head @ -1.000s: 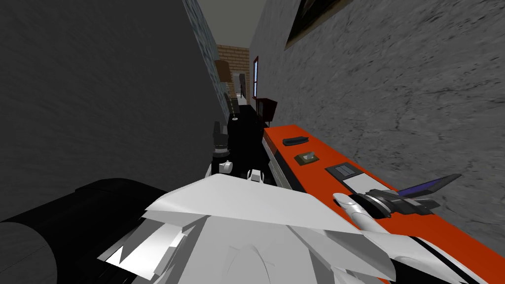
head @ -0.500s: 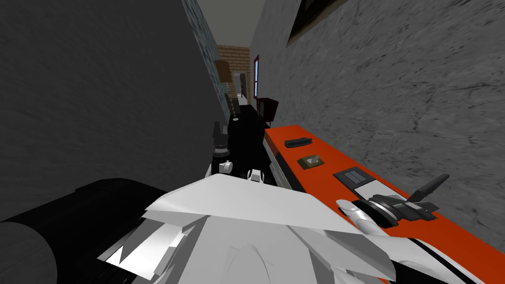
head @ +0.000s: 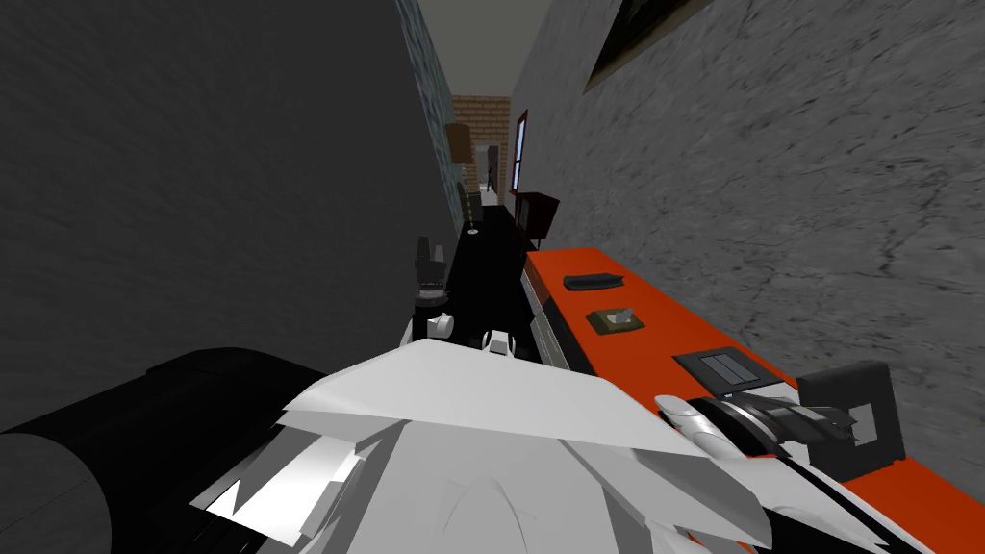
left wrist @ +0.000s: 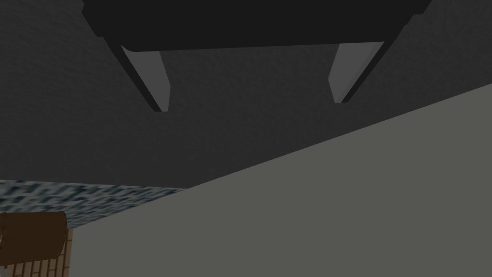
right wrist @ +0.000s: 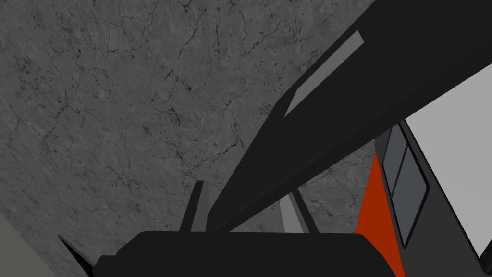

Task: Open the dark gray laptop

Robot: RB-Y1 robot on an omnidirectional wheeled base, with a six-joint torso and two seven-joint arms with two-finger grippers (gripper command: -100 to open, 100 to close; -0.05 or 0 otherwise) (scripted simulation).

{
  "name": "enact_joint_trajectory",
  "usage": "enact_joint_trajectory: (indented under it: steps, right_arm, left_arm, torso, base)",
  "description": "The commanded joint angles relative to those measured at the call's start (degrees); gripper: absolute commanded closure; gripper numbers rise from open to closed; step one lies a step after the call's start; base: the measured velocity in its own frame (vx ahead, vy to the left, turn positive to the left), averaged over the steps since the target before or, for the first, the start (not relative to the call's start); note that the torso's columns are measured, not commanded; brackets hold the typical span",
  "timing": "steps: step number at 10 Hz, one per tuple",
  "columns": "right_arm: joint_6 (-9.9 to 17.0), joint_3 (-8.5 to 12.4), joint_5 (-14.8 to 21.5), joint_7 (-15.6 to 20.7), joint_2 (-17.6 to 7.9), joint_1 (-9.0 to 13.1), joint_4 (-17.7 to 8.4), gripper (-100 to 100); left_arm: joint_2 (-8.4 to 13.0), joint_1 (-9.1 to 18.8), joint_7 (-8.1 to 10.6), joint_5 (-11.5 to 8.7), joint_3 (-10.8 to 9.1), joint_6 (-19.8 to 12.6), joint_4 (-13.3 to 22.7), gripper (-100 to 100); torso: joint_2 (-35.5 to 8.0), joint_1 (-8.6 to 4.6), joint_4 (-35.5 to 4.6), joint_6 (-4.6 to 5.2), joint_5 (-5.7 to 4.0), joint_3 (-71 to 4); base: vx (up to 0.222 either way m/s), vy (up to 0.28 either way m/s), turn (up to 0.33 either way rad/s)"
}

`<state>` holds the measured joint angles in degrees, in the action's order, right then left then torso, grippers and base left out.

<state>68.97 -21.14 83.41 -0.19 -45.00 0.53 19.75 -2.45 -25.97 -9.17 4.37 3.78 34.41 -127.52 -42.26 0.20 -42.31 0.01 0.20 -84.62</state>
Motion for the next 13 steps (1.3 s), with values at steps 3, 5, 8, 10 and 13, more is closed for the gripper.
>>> enact_joint_trajectory:
  steps: [3, 5, 8, 10, 13]
  right_arm:
    - [0.7, -2.7, -6.0, 3.2, 0.0, -0.5, -1.0, 100]
    - [-0.3, -2.2, -6.3, 4.2, -2.4, -3.1, 4.7, -100]
    - [-1.7, -2.4, -6.0, 2.8, -4.2, -3.8, 5.6, -100]
    - [-3.7, -2.8, -5.5, 0.7, -7.0, -4.9, 6.3, -100]
    - [-5.7, -3.2, -5.0, -1.4, -9.7, -5.9, 7.3, -100]
  left_arm:
    - [0.0, 0.0, 0.00, 0.0, 0.00, 0.0, 0.0, 0]
    - [0.0, 0.0, 0.00, 0.0, 0.00, 0.0, 0.0, 0]
    - [0.0, 0.0, 0.00, 0.0, 0.00, 0.0, 0.0, 0]
    - [0.0, 0.0, 0.00, 0.0, 0.00, 0.0, 0.0, 0]
    - [0.0, 0.0, 0.00, 0.0, 0.00, 0.0, 0.0, 0]
  torso:
    - [-0.1, 0.03, 0.0, -0.01, 0.02, 0.0]
    - [0.1, 0.03, 0.0, 0.02, 0.00, 0.0]
    - [0.1, 0.14, 0.0, -0.07, 0.13, -0.1]
    - [-0.1, 0.10, 0.0, 0.04, 0.02, 0.1]
    - [-0.1, -0.03, 0.0, -0.05, 0.04, 0.1]
  base:
    - [-0.076, -0.026, 0.201]
    - [0.032, 0.016, -0.132]
    - [0.084, 0.055, -0.093]
    - [0.104, 0.080, -0.158]
    - [0.085, 0.063, -0.104]
